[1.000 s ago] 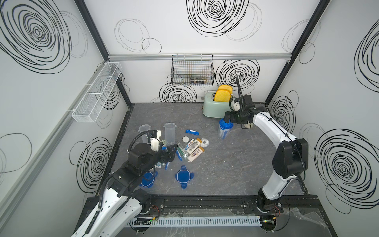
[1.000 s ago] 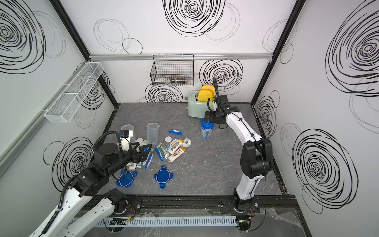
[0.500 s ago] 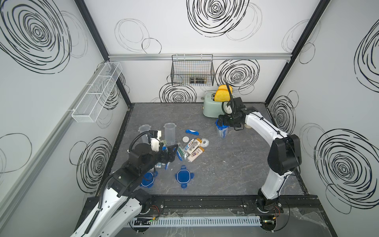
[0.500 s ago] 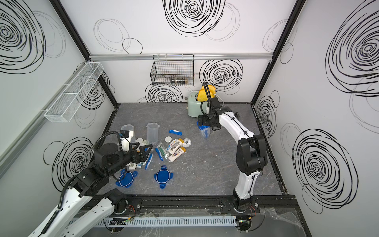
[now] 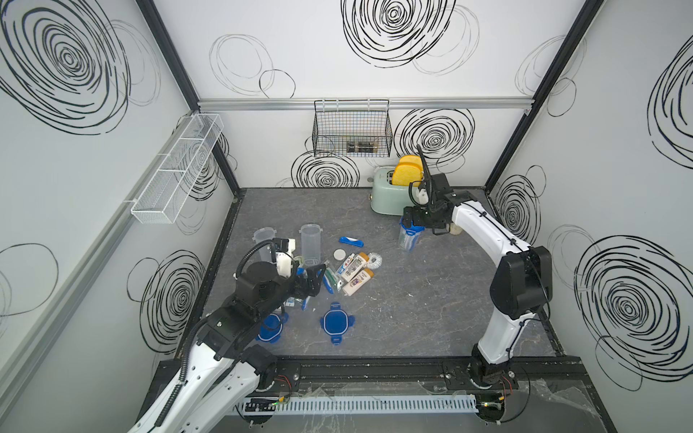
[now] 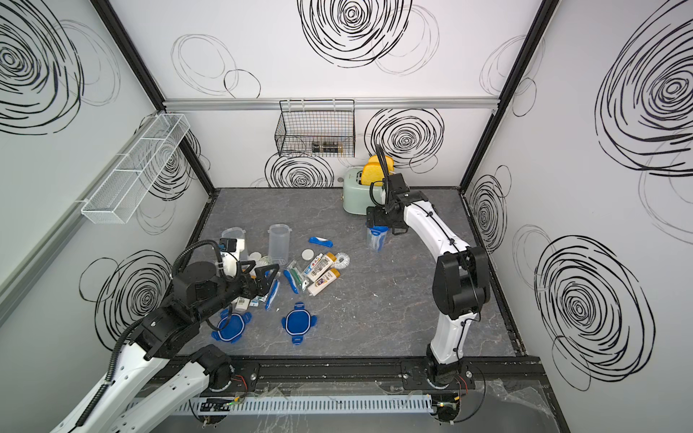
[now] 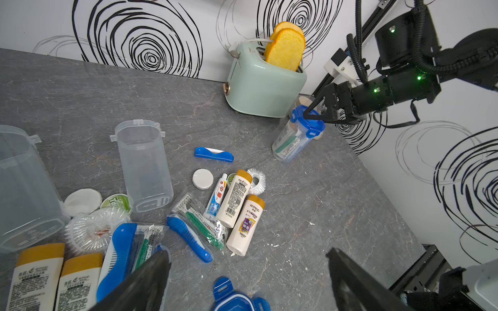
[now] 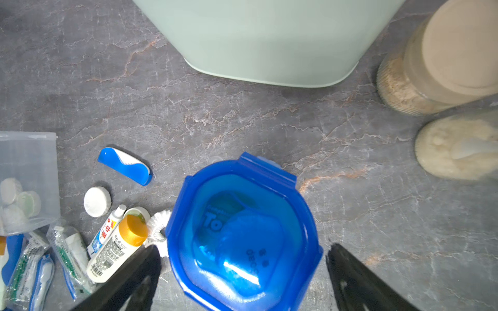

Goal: Take out toiletry kits
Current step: Pick up the container from the center of the board.

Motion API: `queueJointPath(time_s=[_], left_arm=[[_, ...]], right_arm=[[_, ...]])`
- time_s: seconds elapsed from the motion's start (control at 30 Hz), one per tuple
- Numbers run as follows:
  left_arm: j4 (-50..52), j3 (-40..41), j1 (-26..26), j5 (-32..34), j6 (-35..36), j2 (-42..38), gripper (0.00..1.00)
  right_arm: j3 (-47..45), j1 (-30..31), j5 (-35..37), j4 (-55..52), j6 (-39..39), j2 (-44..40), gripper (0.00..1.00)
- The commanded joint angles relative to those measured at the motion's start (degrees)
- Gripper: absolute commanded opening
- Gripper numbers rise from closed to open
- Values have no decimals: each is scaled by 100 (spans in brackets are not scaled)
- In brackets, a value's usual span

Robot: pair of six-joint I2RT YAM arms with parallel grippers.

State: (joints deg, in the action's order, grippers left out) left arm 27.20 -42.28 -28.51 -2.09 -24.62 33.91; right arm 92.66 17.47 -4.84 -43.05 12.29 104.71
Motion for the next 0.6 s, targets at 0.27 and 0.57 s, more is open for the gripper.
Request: queueJointPath(time_s=[0.27,0.57], left_arm=[[-56,73,-32,20,45,54,96],[-57,71,-23,15,44,78,96]], right_arm=[[877,148,101,-505,-439,655,98],[1108,321,361,-734,-564,1066,98]])
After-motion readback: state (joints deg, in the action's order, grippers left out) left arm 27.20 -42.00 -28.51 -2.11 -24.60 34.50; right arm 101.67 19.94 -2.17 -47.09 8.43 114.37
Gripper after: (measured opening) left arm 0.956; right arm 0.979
